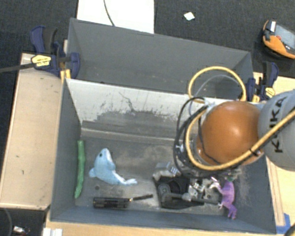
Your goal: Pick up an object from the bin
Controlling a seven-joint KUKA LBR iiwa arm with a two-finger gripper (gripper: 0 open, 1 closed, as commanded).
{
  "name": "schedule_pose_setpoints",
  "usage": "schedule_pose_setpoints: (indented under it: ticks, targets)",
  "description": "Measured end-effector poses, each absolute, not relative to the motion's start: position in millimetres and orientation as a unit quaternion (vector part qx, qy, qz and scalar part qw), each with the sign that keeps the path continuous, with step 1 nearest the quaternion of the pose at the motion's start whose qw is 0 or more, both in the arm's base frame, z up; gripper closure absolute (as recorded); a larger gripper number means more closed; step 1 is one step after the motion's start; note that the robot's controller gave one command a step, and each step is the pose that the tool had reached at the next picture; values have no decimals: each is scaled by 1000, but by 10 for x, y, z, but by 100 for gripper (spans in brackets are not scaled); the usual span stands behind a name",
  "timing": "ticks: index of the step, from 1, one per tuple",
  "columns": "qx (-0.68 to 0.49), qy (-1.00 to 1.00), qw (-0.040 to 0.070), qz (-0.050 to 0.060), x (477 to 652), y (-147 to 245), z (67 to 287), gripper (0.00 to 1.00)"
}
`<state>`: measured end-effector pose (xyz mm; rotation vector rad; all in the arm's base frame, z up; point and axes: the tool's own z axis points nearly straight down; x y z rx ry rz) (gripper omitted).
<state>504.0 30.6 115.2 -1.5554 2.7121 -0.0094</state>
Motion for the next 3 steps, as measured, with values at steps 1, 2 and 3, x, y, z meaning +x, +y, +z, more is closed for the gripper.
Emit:
schedule_pose_setpoints:
  ticks: [1,2,3]
  targets:
    - [-442,897,9,-3,5147,125,957,0]
    - [-527,850,8,-4,5164,107,921,0]
    - [-636,772,10,-7,5302,415,727,100]
